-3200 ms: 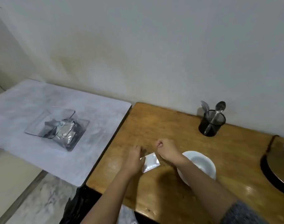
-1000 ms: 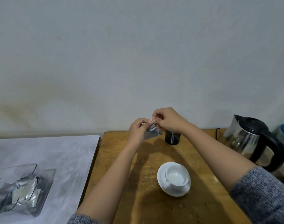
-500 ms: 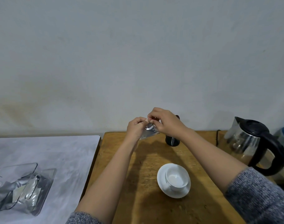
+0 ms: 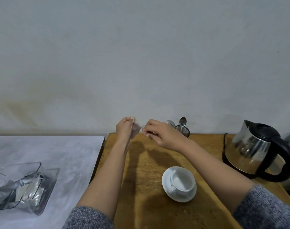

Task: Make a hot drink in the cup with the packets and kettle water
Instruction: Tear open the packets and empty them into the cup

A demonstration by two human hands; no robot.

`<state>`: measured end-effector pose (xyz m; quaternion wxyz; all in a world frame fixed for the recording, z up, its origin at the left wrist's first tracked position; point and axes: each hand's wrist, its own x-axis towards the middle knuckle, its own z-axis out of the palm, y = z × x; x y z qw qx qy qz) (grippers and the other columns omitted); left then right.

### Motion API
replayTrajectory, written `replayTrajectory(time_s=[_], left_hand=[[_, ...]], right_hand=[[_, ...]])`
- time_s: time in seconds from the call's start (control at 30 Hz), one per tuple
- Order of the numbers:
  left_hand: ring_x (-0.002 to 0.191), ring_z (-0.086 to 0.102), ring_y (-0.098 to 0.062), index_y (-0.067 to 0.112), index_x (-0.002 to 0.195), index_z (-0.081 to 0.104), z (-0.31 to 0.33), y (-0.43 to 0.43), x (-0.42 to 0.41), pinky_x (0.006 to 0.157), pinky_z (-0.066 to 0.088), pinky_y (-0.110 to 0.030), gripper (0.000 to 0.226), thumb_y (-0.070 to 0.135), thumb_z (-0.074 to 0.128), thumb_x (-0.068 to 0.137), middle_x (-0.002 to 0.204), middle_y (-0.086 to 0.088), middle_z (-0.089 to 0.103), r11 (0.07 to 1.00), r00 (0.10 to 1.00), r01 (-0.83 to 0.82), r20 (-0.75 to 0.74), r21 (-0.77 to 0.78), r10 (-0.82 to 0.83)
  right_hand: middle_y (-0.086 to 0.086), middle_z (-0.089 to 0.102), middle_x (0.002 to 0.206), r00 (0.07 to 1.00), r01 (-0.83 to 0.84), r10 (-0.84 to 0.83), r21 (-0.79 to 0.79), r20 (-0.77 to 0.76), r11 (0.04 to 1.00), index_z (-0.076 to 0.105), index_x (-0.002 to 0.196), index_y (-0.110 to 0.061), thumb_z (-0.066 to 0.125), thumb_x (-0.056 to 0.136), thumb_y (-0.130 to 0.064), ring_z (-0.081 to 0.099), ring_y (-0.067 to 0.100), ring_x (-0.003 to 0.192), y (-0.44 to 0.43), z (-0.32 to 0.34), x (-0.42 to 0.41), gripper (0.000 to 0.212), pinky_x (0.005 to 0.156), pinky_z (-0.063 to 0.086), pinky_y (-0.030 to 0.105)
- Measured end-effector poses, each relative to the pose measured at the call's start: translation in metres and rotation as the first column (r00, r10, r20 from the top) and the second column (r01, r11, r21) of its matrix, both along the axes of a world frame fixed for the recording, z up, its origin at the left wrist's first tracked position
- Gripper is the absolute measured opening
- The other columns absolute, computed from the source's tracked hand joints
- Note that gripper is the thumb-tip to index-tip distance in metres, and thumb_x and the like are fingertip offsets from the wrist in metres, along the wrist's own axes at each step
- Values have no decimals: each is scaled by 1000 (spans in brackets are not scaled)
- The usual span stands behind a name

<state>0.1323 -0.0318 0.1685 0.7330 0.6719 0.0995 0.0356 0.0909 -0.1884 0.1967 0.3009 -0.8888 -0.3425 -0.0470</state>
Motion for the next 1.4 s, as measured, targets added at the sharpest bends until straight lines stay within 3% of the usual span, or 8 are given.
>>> replayTrajectory(time_s=[0.23, 0.37, 0.5, 0.67, 0.8, 1.0, 1.17, 1.4], left_hand=[[43, 35, -14, 16, 54, 43, -4, 27, 8, 35, 26, -9, 33, -1, 42, 82, 41, 7, 40, 965, 993, -115, 14, -237, 121], [41, 49, -17, 8, 63, 50, -8, 48, 10, 39, 32, -14, 26, 11, 47, 89, 42, 1, 53, 966, 989, -45, 126, -254, 79], [81, 56, -28, 9, 78, 64, -29, 67, 9, 64, 43, -32, 24, 33, 66, 77, 84, -17, 60, 985, 993, -28, 105, -172, 47], [77, 55, -18, 16, 77, 68, -59, 83, -20, 70, 42, -29, 12, 23, 63, 84, 80, -4, 62, 989, 997, -58, 38, -135, 63], [76, 56, -14, 18, 77, 68, -82, 98, -42, 69, 42, -26, 13, 20, 60, 87, 79, 0, 63, 991, 995, -95, -40, -97, 92], [87, 57, -17, 14, 89, 68, -102, 111, -58, 76, 44, -27, 11, 20, 59, 87, 89, -2, 64, 991, 991, -106, -96, -80, 98], [96, 58, -18, 16, 93, 69, -103, 96, -56, 84, 45, -32, 14, 24, 59, 87, 100, -4, 65, 998, 994, -37, -104, -59, 31], [92, 58, -17, 13, 98, 67, -86, 30, -50, 84, 46, -31, 17, 23, 57, 88, 97, 0, 65, 996, 984, 83, -152, -44, -88]], right_hand=[[-1, 49, 89, 993, -81, 85, 49, -83, 995, 53, 84, -19, 48, 92, -8, 56, 19, 70, 4, -16, -15, 15, 68, 48, 32], [7, 63, 73, 959, 100, -60, 131, -278, 986, 56, 80, -9, 51, 88, 2, 59, 4, 58, 8, -41, -20, 15, 60, 49, 19], [11, 63, 66, 761, 419, -206, 223, -615, 880, 57, 79, -7, 51, 87, 7, 64, 16, 55, 18, -89, -20, 17, 62, 57, 31], [3, 51, 58, 455, 607, -255, 88, -853, 790, 52, 70, -10, 46, 83, 13, 60, 12, 46, 49, -166, -41, 27, 67, 58, 38], [7, 63, 69, 305, 641, -381, -108, -873, 760, 56, 67, -13, 50, 81, 7, 68, 25, 68, 63, -206, -52, 26, 80, 56, 44], [10, 67, 92, 291, 591, -485, -244, -824, 769, 60, 85, -15, 58, 80, 2, 63, 21, 75, 79, -210, -60, 18, 61, 51, 30], [8, 60, 105, 441, 513, -520, -270, -731, 815, 64, 101, -14, 59, 79, 0, 55, 20, 86, 81, -202, -63, 27, 61, 42, 22], [3, 63, 90, 447, 637, 0, 319, -894, 702, 58, 101, -22, 65, 86, -19, 61, 22, 85, 60, -161, -64, 16, 81, 50, 40]])
